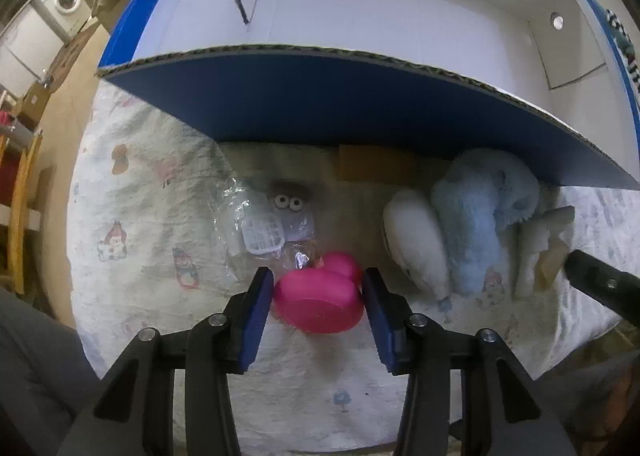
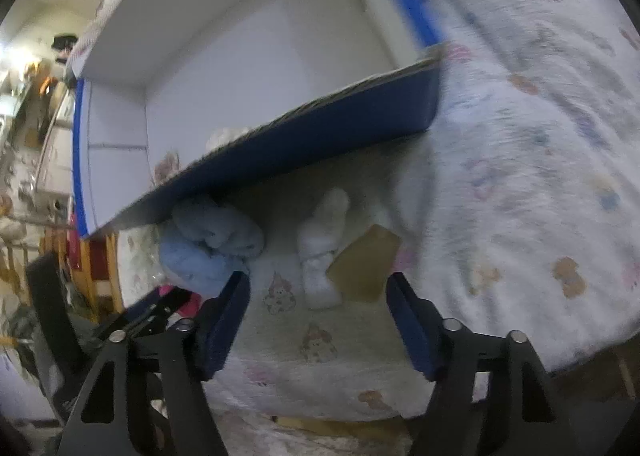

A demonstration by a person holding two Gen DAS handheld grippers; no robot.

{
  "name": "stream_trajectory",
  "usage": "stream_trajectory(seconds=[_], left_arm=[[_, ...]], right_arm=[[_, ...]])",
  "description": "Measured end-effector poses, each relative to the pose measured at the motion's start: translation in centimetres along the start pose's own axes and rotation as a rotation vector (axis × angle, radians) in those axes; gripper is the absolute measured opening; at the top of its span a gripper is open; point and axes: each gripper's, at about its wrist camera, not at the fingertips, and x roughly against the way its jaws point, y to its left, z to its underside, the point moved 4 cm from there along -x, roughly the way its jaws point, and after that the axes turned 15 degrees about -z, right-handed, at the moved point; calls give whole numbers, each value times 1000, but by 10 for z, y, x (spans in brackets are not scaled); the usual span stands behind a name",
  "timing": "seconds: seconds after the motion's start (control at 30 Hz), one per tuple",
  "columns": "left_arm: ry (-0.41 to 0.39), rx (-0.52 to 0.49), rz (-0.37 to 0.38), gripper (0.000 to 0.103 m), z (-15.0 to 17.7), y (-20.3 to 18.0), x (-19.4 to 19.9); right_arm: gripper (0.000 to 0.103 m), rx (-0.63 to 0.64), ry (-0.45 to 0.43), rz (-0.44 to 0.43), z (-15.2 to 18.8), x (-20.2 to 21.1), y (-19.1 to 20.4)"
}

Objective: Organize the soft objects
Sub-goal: 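Lower the left tool to the pink rubber duck and grasp it, then lift the pink duck with the left tool while the right tool grasps the tan sponge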

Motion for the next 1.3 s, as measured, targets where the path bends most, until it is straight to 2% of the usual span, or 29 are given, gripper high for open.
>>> stream_trajectory(seconds=[0.13,0.47,0.77,1.03,1.3], left_arm=[[1,-19,-11,42,0,-5,1],[15,-55,-46,44,-3,-18,0],[93,-60,-49,44,-3,-25,-19],[74,-54,-36,43,0,-14,-13],[56,-62,-88,43,5,-15,6]], right_arm=[[70,38,15,48,-3,-13,6],[70,28,3,5,-10,-11,11],[70,23,-3,-12,-14,-2,6],[70,20,-13,-31,-12,1,13],[70,21,-16,-59,-15,5,13]])
